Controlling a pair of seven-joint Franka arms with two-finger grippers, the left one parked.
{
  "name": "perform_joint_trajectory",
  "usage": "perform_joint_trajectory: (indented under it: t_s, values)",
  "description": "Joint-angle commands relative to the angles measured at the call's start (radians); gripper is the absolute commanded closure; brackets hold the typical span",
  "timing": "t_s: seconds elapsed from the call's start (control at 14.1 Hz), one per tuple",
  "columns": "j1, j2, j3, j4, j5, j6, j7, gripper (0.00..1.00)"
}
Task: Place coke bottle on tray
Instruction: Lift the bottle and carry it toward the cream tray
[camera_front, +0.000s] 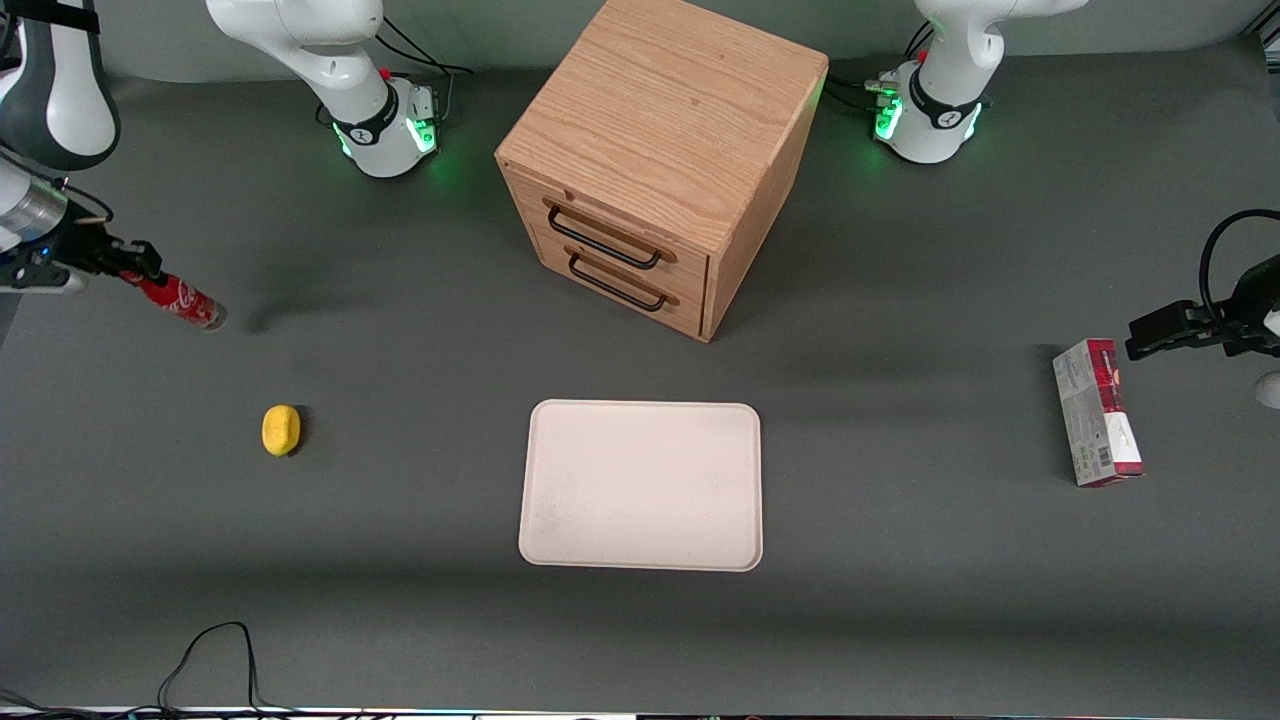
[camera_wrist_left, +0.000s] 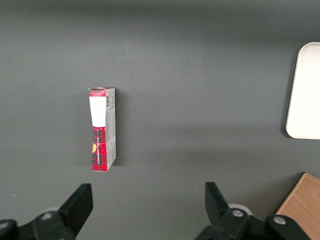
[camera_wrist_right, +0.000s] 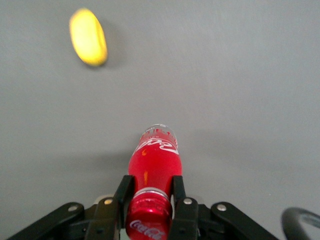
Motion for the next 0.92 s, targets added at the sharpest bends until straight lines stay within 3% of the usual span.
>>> perform_joint_trajectory:
  t_s: [0.0,0.35,0.5,0.85]
  values:
    - [-0.005,0.155,0.119,0.334,0.042,-0.247,0.094,1.00]
    - [-0.003,0.408,0.298,0.923,0.125,-0.608,0.259,1.00]
    - [0.009,0.522,0.380,1.164,0.123,-0.745,0.381,1.00]
    - [0.012,0.669,0.631,1.399,0.113,-0.799,0.613,1.00]
